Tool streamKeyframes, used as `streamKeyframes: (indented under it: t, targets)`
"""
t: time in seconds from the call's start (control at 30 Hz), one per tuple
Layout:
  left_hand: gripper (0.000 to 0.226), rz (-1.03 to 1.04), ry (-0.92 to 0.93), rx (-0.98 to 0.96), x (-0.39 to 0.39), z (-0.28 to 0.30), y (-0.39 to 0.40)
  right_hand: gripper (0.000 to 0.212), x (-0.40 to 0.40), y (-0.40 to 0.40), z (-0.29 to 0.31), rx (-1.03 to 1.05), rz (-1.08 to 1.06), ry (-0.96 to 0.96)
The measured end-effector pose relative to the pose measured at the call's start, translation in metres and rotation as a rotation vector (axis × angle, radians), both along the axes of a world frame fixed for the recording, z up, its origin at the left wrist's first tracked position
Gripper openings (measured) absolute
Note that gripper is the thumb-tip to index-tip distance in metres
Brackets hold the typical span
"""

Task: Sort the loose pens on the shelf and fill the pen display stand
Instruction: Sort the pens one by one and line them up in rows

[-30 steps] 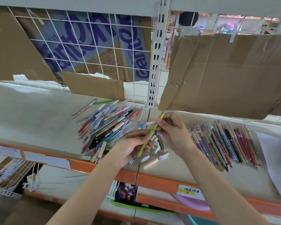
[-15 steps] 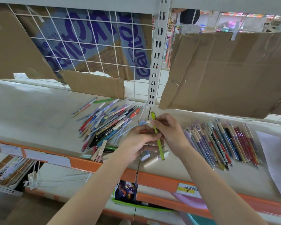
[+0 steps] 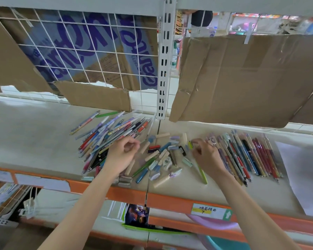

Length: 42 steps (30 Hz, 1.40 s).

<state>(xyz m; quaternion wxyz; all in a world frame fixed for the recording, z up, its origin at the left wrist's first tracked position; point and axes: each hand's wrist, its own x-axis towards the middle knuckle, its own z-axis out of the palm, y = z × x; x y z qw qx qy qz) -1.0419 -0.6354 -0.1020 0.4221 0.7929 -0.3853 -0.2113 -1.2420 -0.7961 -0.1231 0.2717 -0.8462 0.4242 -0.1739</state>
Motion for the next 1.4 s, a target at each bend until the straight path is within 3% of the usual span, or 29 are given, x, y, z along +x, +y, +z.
streamKeyframes:
  t: [0.33,0.57,0.7,0.77,0.93,1.03,1.2,1.3,1.33,1.4]
  targets:
    - [0.009,0.160,-0.143,-0.044,0.022,-0.006,0.019,0.029,-0.016,-0.018,-0.001,-0.169,-0.110,0.314]
    - [0.012,0.073,-0.215,-0.006,0.022,-0.011,0.026,0.027,-0.018,-0.021,0.002,-0.128,-0.107,0.286]
    - [0.016,-0.049,-0.339,0.168,0.031,-0.012,0.034,0.027,-0.011,-0.012,0.003,-0.151,-0.132,0.254]
    - [0.014,-0.154,-0.402,0.301,0.036,-0.013,0.040,0.021,0.000,0.000,0.008,-0.192,-0.049,0.159]
    - [0.009,-0.223,-0.525,0.449,0.041,-0.015,0.040,0.008,0.048,0.045,0.013,-0.146,0.446,-0.080]
    - [0.012,-0.202,-0.608,0.458,0.039,-0.016,0.038,0.011,0.072,0.061,0.005,-0.159,0.617,-0.056]
    - [0.016,-0.188,-0.663,0.458,0.035,-0.024,0.039,0.016,0.092,0.066,0.003,-0.182,0.654,0.195]
    - [0.014,-0.095,-0.606,0.334,0.034,-0.020,0.037,0.018,0.098,0.064,0.008,-0.117,0.660,0.217]
    - [0.012,-0.074,-0.545,0.252,0.032,-0.016,0.036,0.017,0.098,0.064,0.009,-0.027,0.624,0.132]
    - [0.009,-0.106,-0.405,0.110,0.024,-0.008,0.032,0.012,0.095,0.064,0.014,0.345,0.492,-0.158]
